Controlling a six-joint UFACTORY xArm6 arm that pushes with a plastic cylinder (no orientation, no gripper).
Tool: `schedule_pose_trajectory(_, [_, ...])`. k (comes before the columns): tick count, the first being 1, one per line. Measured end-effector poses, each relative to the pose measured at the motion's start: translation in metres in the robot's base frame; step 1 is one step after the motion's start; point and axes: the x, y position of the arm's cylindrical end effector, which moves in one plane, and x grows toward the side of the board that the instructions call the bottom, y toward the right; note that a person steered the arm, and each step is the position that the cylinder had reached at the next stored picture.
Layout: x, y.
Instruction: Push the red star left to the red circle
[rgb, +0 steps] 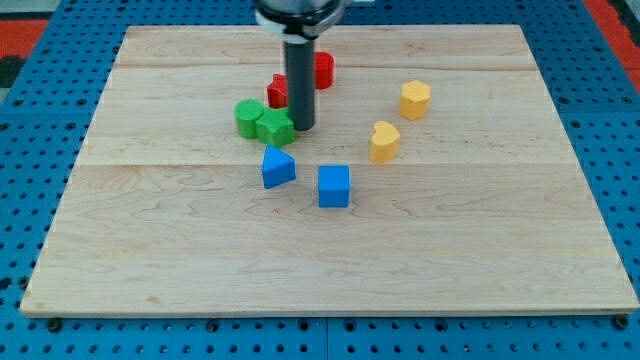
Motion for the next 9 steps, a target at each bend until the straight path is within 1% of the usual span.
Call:
schedule_pose_trajectory(1, [0.022,0.03])
schedule_pose_trajectory(2, [0.017,-0.015])
schedule_pose_trajectory(3, [0.002,-0.038])
schedule_pose_trajectory(4, [-0.017,0.006])
schedule_pose_trajectory(5, [-0.031,-0.019])
schedule_pose_trajectory(6, [-0.031,-0.054])
schedule_pose_trajectory(7, [-0.055,-0.054])
schedule_pose_trajectory(8, [-0.063,-0.007])
schedule_pose_trajectory(9, [-0.049,0.023])
